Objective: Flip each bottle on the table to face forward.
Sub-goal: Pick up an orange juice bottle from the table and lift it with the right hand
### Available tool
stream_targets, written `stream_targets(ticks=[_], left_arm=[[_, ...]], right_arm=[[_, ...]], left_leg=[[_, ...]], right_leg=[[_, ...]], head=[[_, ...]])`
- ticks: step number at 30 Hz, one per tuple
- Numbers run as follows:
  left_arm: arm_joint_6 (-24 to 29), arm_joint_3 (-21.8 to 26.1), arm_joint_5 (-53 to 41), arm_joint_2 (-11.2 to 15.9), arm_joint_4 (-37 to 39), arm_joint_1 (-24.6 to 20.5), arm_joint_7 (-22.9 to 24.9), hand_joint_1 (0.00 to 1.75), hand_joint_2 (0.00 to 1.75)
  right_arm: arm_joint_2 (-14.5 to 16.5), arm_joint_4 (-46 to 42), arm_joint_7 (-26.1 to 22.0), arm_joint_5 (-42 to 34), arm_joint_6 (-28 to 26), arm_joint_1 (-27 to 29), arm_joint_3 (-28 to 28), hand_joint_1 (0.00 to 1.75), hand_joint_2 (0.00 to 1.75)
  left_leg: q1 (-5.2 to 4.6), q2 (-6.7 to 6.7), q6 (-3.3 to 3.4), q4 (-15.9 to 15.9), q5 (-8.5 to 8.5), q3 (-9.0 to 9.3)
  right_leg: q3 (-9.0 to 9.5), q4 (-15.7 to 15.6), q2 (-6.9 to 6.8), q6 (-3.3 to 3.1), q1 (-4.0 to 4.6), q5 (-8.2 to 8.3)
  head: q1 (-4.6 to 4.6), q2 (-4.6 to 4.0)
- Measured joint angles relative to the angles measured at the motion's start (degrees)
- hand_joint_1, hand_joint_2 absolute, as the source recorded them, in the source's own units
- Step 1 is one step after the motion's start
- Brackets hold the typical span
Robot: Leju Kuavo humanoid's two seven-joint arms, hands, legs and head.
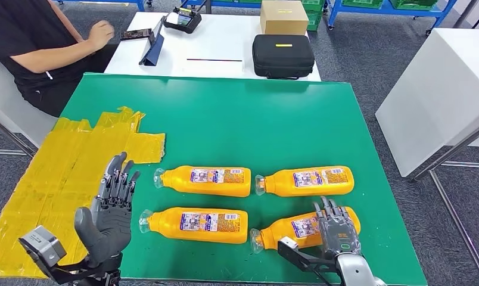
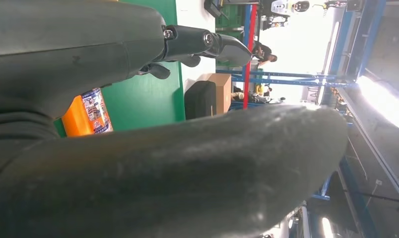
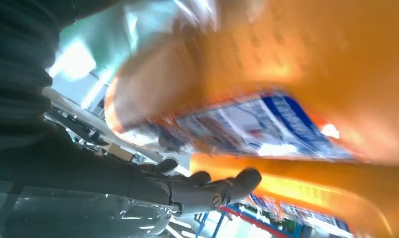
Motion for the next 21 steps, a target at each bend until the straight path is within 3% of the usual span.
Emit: stream_targets(ticks=[8, 21], left_arm=[[0.08, -0.01, 0.43, 0.4, 0.0, 0.19, -0.44, 0.0, 0.0], [-0.64, -0.33, 1.46, 0.98, 1.01, -0.57, -1.44, 0.0, 0.0]], right_arm=[[2.21, 2.18, -2.45, 2.69, -3.04, -0.75, -2.11, 0.0, 1.75], [2.75, 4.0, -4.11, 0.95, 0.72, -1.61, -2.73, 0.0, 1.75]], left_leg=[[-0.01, -0.01, 0.01, 0.0, 0.03, -0.11], [0.0, 0.13, -0.11, 0.0, -0.06, -0.02]], right_leg=[[-0.11, 0.0, -0.01, 0.01, 0.0, 0.02], [-0.13, -0.01, 0.05, 0.05, 0.01, -0.04]], head=[[-0.01, 0.0], [0.0, 0.0]])
